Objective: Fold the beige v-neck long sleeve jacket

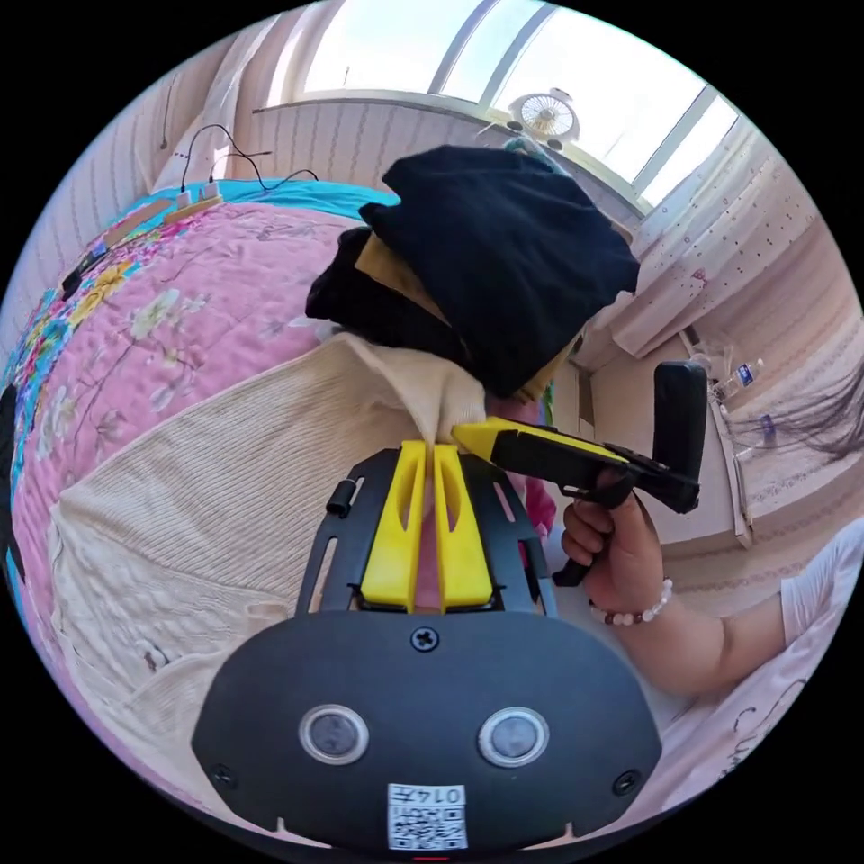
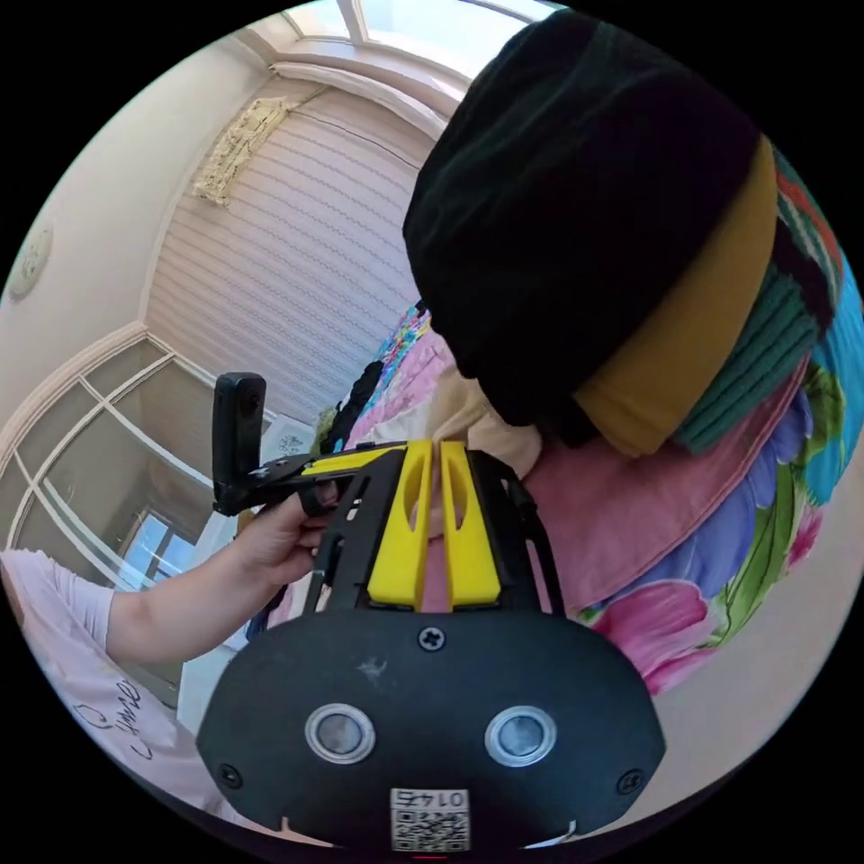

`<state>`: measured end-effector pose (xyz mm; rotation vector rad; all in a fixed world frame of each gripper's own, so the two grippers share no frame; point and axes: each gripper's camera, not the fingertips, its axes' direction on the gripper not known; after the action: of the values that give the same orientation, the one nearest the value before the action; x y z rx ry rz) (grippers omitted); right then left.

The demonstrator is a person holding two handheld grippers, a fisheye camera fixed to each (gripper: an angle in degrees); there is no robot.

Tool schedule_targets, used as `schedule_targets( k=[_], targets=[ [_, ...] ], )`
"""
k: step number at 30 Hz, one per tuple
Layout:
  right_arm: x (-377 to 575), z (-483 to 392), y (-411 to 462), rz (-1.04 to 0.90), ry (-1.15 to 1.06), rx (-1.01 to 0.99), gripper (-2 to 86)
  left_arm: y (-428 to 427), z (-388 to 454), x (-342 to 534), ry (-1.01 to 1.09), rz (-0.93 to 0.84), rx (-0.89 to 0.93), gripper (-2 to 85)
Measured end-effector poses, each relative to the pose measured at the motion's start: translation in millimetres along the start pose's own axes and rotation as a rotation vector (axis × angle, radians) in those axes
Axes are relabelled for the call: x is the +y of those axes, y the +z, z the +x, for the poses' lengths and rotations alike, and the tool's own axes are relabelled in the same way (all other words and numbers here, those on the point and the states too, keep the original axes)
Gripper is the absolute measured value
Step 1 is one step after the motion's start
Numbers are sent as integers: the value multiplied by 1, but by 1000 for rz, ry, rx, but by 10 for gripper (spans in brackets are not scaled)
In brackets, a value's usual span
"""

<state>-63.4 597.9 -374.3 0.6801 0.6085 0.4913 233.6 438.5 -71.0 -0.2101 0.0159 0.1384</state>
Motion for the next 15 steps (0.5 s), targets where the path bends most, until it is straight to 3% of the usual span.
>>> schedule_targets(
  k=[8,10,15],
  targets=[
    [17,-102,80,-61,-204,-333,7,-153,-48,98,-73,75,-230,-9],
    [30,-144,126,-134,-208,-446,7,-182,-61,124,-106,51,-309,-10],
    [58,-219,222,-333,-262,-500,8,-226,-110,206,-270,-44,-427,-10]
  ],
)
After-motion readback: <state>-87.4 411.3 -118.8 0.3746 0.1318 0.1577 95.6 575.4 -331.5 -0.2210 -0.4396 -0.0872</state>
